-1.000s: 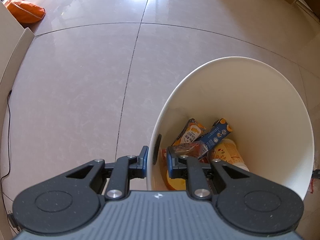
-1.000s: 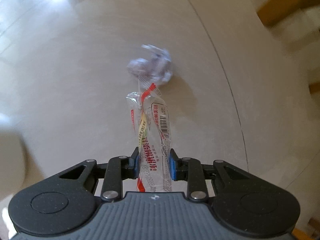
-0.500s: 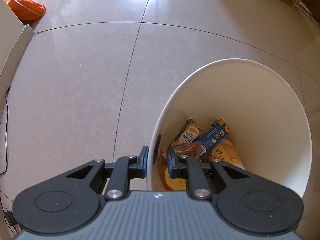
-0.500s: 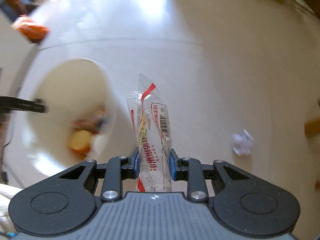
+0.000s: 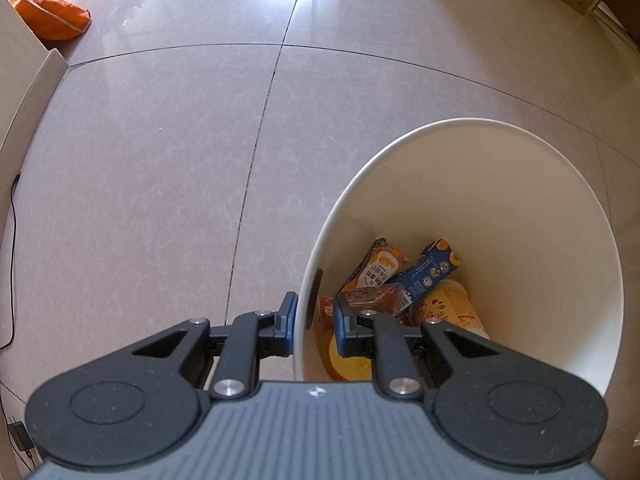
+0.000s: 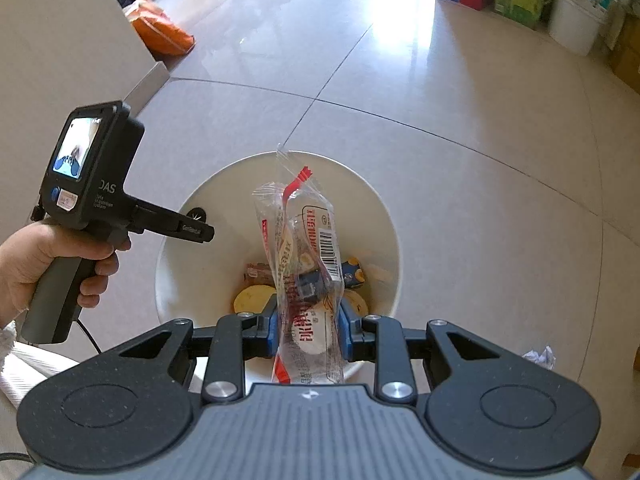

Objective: Organize objects
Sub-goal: 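Carry the wrappers over the bin and open the right tool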

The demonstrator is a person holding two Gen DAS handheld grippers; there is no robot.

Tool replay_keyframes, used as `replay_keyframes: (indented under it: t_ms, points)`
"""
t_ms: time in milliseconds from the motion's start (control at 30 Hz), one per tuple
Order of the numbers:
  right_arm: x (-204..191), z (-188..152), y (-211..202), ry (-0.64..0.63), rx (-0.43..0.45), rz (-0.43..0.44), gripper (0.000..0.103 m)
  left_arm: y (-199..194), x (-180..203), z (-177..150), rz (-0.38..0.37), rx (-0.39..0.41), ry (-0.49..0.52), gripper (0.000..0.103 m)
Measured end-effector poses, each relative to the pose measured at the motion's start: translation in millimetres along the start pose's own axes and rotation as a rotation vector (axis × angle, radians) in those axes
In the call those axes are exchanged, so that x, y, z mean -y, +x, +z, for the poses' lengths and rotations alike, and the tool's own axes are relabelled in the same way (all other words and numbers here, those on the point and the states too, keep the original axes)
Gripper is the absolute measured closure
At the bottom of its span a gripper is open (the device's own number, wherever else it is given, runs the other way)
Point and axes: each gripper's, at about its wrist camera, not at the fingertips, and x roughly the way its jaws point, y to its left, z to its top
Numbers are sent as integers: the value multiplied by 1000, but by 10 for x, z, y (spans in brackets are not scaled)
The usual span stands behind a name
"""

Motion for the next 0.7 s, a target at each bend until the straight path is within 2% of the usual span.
replay_keyframes:
  t_ms: [100,167,233,333,500,700]
  points:
    - [-104,33,-32,-10,-4,-5,69,1,2,-7,1,3,-1,86]
    - [-164,58,-9,-23,-2,-7,59,1,1,-10,1,2,-2,86]
    - [-171,63,-3,-19,10,10,34,0,-3,-12,-1,2,-5,86]
    - [-168,54,-34,-11,42,30,23,-2,-2,-10,-1,3,-4,86]
    - [-94,59,-6,9,50,17,21,0,-5,-5,-3,1,-5,86]
    - [196,-60,20,58,56,-36,18,-3,-3,-3,-2,1,-4,86]
